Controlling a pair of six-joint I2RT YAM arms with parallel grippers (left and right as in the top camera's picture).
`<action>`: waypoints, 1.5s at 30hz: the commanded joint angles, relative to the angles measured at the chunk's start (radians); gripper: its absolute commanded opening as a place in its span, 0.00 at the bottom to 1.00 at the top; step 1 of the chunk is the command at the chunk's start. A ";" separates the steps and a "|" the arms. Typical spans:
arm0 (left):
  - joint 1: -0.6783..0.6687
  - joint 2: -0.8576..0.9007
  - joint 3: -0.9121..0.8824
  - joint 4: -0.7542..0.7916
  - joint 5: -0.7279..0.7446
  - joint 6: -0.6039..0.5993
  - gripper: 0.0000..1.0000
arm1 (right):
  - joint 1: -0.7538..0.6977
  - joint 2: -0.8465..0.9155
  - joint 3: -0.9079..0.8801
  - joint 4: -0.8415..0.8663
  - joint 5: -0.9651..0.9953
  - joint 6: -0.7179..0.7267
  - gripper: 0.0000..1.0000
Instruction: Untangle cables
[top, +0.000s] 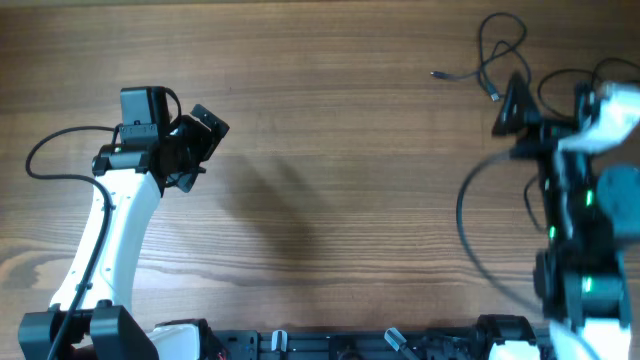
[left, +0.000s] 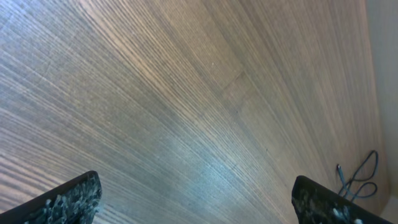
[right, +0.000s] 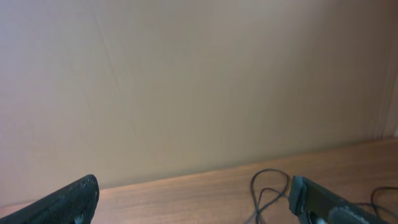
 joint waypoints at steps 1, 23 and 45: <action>0.005 -0.018 0.010 0.001 -0.010 -0.006 1.00 | 0.002 -0.210 -0.054 -0.014 -0.013 -0.009 1.00; 0.005 -0.018 0.010 0.001 -0.010 -0.006 1.00 | 0.008 -0.719 -0.012 -0.095 -0.013 -0.047 1.00; 0.005 -0.018 0.010 0.001 -0.010 -0.006 1.00 | -0.025 -0.718 -0.026 -0.051 -0.047 0.002 1.00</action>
